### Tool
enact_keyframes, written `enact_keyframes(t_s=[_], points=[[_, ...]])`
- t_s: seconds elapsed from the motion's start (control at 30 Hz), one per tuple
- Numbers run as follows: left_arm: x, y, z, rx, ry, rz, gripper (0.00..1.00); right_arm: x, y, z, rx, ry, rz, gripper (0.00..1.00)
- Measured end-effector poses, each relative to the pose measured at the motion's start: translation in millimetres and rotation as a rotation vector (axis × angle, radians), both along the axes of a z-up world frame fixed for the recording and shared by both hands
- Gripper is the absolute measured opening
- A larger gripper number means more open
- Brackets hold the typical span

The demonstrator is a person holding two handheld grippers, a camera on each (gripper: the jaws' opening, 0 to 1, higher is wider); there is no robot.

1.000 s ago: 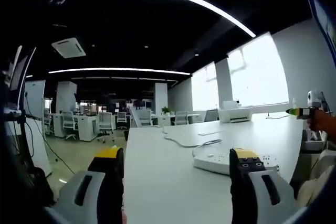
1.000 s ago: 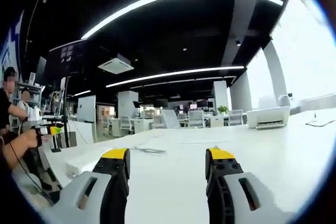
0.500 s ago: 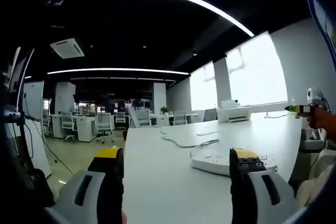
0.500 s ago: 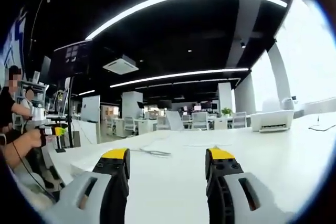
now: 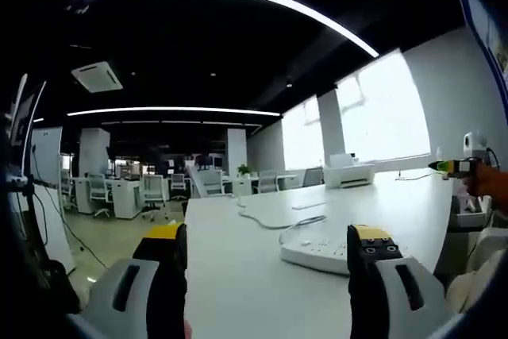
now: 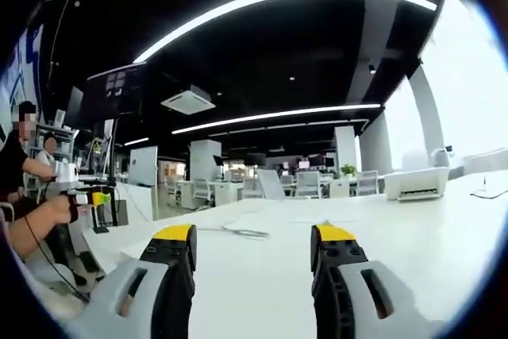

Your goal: Pick up the power strip scattered on the table, fix it on the side mounting bracket of the table, and press the switch

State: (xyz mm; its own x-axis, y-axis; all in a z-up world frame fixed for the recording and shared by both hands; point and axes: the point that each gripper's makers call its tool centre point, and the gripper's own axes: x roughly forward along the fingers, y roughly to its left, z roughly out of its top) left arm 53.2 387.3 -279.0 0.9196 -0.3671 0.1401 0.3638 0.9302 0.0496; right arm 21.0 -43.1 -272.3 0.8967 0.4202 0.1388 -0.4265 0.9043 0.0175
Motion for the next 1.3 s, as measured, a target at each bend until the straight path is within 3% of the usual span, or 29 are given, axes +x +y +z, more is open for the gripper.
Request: enact_keyframes(t_s=[0.7, 1.3], points=[[-12.5, -18.9, 11.3, -0.005, -0.026, -0.015, 0.86, -19.3, 23.6, 18.8, -0.011, -0.024, 0.07, 0.54], [-16.2, -24.2, 10.4, 0.008, -0.009, -0.027, 0.86, -33.9, 72.5, 10.6, -0.009, 0.016, 0.167, 0.57]])
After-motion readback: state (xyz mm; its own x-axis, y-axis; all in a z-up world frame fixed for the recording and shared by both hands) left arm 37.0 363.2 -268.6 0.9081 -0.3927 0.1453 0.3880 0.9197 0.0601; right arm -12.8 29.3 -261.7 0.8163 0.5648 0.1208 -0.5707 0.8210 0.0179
